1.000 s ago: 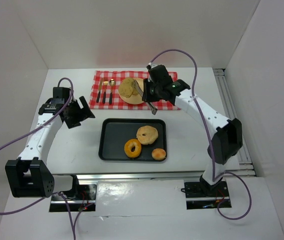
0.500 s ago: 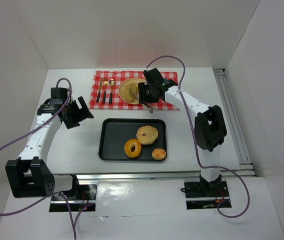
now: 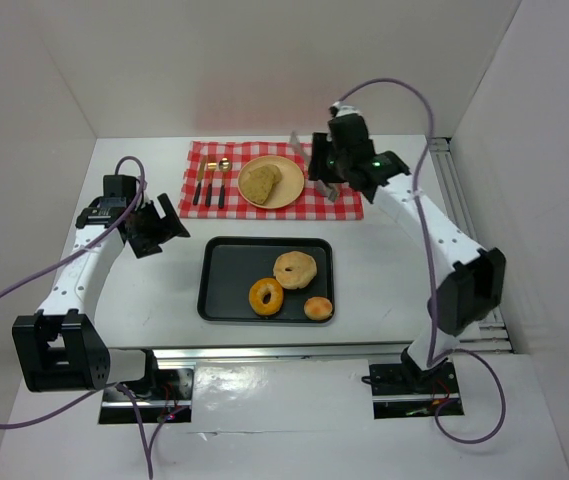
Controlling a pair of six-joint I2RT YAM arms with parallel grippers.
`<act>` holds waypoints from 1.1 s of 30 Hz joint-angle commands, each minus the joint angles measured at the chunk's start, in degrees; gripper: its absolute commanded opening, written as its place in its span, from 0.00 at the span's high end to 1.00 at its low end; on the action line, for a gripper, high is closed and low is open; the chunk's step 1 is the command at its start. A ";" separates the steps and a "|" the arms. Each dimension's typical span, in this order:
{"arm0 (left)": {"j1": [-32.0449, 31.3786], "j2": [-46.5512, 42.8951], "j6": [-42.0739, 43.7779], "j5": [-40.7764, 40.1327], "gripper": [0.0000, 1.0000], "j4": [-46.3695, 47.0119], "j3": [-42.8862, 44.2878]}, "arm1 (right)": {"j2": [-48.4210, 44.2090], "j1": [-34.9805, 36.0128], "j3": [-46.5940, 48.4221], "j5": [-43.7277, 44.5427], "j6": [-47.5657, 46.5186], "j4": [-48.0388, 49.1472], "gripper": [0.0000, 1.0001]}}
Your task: Place the bread
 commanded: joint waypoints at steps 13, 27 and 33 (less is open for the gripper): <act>0.32 -1.74 1.36 1.01 0.08 0.00 3.74 | -3.43 -22.46 -22.57 20.55 -0.72 21.45 0.40; 0.85 -3.15 1.98 1.54 0.04 -1.94 6.03 | 7.32 -24.84 -15.38 21.96 4.63 16.60 0.00; 0.85 -3.15 2.50 0.49 0.04 -3.16 8.22 | 0.38 -24.84 -11.24 15.91 7.45 5.08 0.00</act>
